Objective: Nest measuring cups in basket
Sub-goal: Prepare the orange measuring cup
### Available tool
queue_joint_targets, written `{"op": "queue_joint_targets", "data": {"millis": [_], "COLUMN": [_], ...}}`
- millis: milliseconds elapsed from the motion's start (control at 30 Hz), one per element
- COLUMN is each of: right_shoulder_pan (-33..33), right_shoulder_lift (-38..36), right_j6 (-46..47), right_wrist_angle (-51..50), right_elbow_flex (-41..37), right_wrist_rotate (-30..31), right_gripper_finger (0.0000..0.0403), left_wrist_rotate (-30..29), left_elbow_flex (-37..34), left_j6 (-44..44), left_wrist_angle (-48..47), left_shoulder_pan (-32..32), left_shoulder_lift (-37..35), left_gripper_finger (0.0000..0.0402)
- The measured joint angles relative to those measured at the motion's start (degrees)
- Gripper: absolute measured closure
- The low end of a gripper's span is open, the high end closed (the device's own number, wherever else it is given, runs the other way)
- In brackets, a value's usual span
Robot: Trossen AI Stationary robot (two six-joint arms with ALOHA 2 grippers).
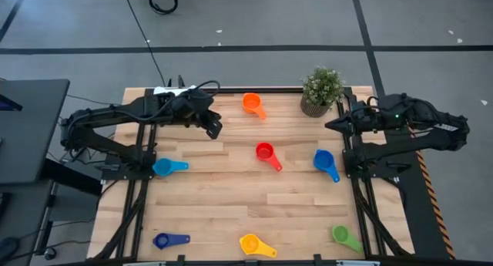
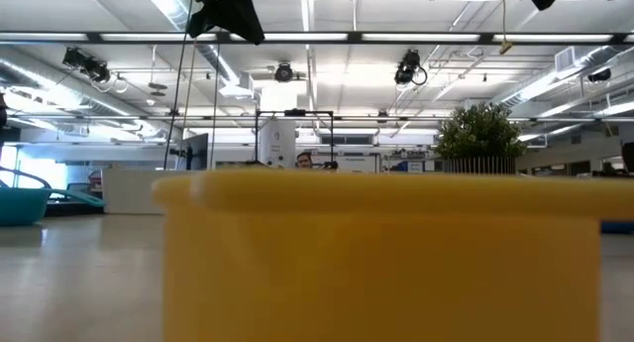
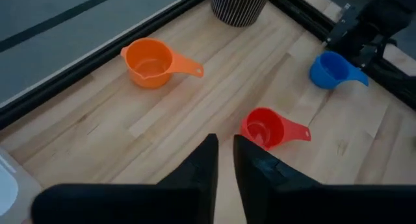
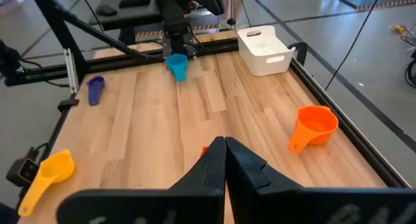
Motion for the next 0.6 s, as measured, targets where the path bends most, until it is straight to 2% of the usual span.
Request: {"op": "queue_joint_targets", "data": {"millis": [233, 433, 600], "right_shoulder_pan": [0.0, -0.2, -0.2], "right_shoulder_lift": [0.5, 1.7, 3.8], "right_j6": [0.4, 5.9, 6.1], "right_wrist_angle": [0.1, 1.0, 2.2], "right_elbow_flex": [0.0, 0.0, 0.0], "right_wrist_rotate": [4.4, 8.0, 8.1], "right_gripper_finger": [0.0389, 0.0389, 0.0391], "left_wrist_rotate": [0.9, 9.4, 13.1], "left_elbow_flex": [-0.1, 0.0, 0.0], "left_j6": [11.6, 13.2, 21.7], "left_wrist_angle": [7.0, 13.2, 15.6], "left_shoulder_pan": [0.6, 5.4, 8.6], "left_shoulder_lift": [1.3, 5.4, 9.9], "left_gripper_finger": [0.0293, 0.0273, 0.0271]}}
